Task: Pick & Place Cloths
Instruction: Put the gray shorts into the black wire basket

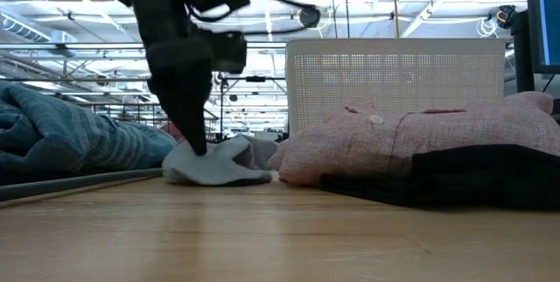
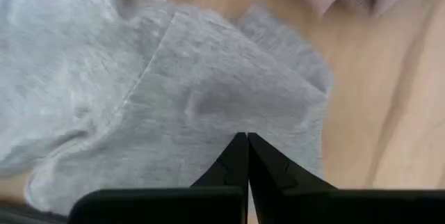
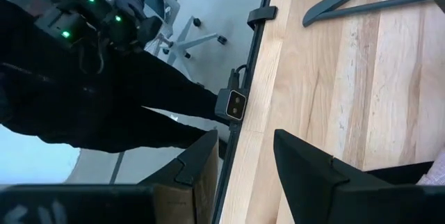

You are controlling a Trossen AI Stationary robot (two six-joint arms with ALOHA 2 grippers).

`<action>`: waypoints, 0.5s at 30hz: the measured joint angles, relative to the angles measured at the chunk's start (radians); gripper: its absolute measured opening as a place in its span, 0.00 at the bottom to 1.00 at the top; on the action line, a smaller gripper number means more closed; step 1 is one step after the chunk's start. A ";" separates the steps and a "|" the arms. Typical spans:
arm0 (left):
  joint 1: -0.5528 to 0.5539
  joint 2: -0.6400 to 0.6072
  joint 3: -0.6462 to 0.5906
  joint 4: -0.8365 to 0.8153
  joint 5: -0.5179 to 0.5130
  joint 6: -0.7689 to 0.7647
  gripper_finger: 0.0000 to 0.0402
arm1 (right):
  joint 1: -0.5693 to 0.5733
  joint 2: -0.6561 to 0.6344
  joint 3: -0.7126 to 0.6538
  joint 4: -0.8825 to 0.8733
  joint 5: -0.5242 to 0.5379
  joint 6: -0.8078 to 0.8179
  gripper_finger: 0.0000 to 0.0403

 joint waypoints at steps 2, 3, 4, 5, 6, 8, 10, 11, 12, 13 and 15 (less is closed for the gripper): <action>-0.013 -0.022 0.000 -0.002 -0.033 -0.015 0.00 | 0.000 0.000 0.000 0.004 0.000 0.000 0.33; -0.019 -0.039 0.000 -0.003 -0.059 -0.023 0.00 | 0.000 0.000 0.000 0.008 0.000 0.000 0.33; -0.025 -0.058 0.000 -0.002 -0.085 -0.029 0.01 | 0.000 0.000 0.000 0.010 0.000 0.000 0.33; -0.029 -0.081 0.000 0.000 -0.104 -0.036 0.01 | 0.000 0.000 0.000 0.011 0.000 0.000 0.33; -0.032 -0.104 0.000 0.002 -0.111 -0.043 0.01 | 0.000 0.000 0.000 0.015 0.000 0.000 0.33; -0.032 -0.149 0.001 0.002 -0.111 -0.051 0.01 | 0.000 0.000 0.000 0.021 0.000 0.000 0.33; -0.032 -0.188 0.001 -0.001 -0.113 -0.051 0.01 | 0.000 0.000 0.000 0.026 -0.001 0.000 0.33; -0.032 -0.207 0.001 0.003 -0.116 -0.051 0.01 | 0.000 0.000 0.000 0.027 -0.002 0.000 0.33; -0.032 -0.226 0.001 0.001 -0.121 -0.051 0.01 | 0.000 0.000 0.000 0.025 -0.002 0.000 0.33; -0.032 -0.239 0.001 -0.001 -0.125 -0.051 0.01 | 0.000 0.000 0.000 0.026 -0.002 0.000 0.33; -0.032 -0.258 0.002 0.009 -0.142 -0.051 0.01 | 0.000 0.000 0.000 0.032 -0.002 -0.002 0.33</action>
